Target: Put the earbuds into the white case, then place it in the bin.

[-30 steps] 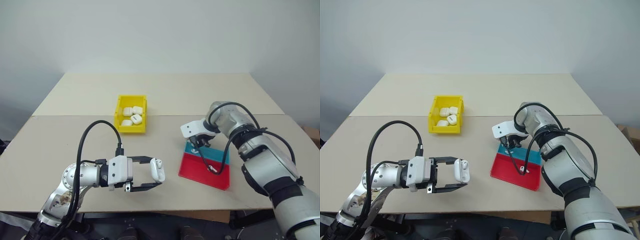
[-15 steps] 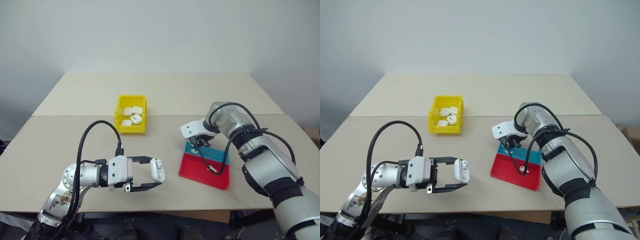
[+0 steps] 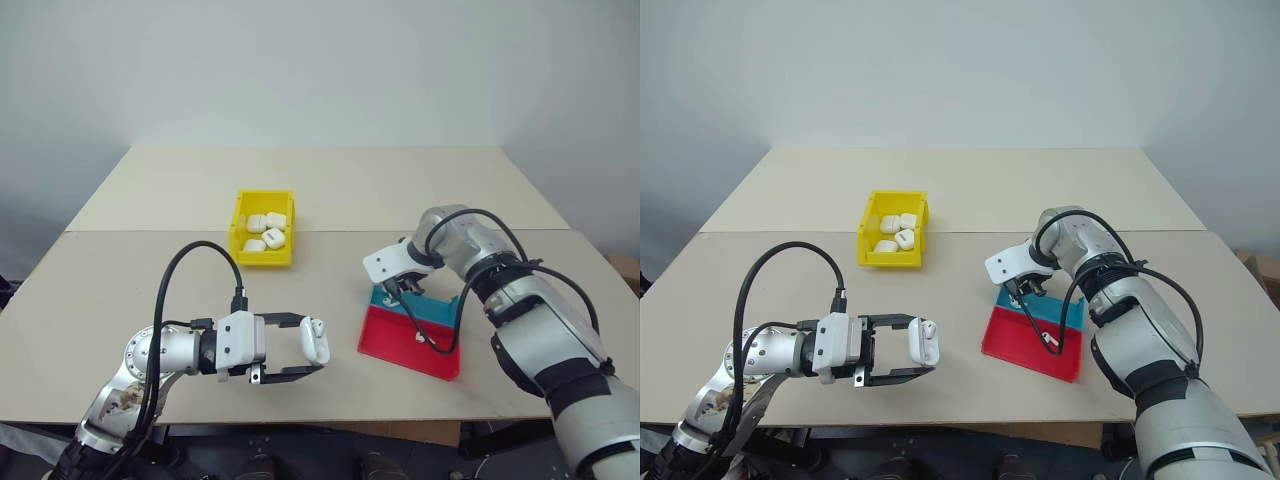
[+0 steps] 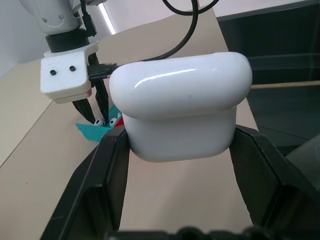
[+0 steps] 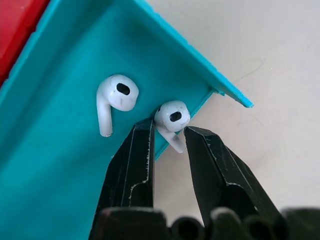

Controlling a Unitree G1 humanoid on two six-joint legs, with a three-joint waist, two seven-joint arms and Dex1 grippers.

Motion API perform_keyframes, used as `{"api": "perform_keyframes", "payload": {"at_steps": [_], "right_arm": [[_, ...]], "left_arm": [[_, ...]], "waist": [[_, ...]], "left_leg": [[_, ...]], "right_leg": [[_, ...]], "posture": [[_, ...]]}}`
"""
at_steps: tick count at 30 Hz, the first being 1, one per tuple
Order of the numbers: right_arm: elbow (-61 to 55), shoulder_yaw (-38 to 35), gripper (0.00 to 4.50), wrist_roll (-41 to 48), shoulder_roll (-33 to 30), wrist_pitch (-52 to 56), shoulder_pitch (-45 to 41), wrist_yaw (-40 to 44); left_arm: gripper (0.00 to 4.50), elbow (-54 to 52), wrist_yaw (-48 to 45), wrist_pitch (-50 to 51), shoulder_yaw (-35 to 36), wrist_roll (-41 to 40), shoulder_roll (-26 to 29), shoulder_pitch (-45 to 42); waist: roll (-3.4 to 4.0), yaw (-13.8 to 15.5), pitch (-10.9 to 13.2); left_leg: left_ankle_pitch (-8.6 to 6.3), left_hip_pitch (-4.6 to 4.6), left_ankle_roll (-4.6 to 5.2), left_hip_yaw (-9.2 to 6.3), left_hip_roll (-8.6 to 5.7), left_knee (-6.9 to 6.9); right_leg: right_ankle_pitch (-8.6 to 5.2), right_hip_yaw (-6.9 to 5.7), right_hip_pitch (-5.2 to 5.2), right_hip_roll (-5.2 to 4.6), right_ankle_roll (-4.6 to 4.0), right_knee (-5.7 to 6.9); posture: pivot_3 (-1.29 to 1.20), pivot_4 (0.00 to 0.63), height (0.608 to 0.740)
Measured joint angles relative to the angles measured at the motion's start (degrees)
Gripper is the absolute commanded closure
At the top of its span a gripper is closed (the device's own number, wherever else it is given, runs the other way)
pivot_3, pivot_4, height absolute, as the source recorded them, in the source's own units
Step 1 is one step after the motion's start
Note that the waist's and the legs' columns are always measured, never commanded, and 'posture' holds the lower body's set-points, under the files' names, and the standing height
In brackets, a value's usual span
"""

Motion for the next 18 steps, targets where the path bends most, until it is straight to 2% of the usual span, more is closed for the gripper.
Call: {"api": "perform_keyframes", "payload": {"at_steps": [1, 5, 12, 18], "right_arm": [[0.00, 0.00, 3.13, -0.05, 0.00, -0.37, 0.01, -0.11], [-0.03, -0.01, 1.92, -0.12, -0.43, -2.02, 0.02, -0.25], [-0.05, -0.17, 1.92, -0.08, -0.52, -2.52, 0.02, 0.13], [0.42, -0.24, 1.92, 0.07, -0.85, -9.70, -0.06, 1.33]], "left_arm": [[1.76, 0.00, 0.00, 0.00, 0.00, 0.00, 0.00, 0.00], [1.76, 0.00, 0.02, 0.00, 0.00, 0.01, 0.00, 0.03], [1.76, 0.01, 0.00, -0.03, -0.01, 0.16, 0.01, 0.08], [1.76, 0.02, -0.04, -0.18, -0.02, 0.75, 0.02, 0.08]], "waist": [[0.00, 0.00, 0.00], [0.00, 0.00, 0.00], [0.00, -0.01, 0.00], [0.00, -0.01, 0.00]], "left_leg": [[0.00, 0.00, 0.00, 0.00, 0.00, 0.00], [0.00, 0.02, 0.00, 0.00, 0.00, 0.00], [0.00, 0.06, 0.00, 0.00, 0.00, 0.00], [0.00, 0.05, 0.00, 0.00, 0.00, 0.00]], "right_leg": [[0.00, 0.00, 0.00, 0.00, 0.00, 0.00], [0.00, 0.00, 0.02, 0.00, 0.00, 0.00], [0.00, 0.00, 0.07, 0.00, 0.00, 0.00], [0.00, 0.00, 0.07, 0.00, 0.00, -0.01]], "posture": [[0.00, 0.150, 0.740], [0.00, 0.150, 0.740], [0.00, 0.150, 0.740], [0.00, 0.150, 0.740]]}}
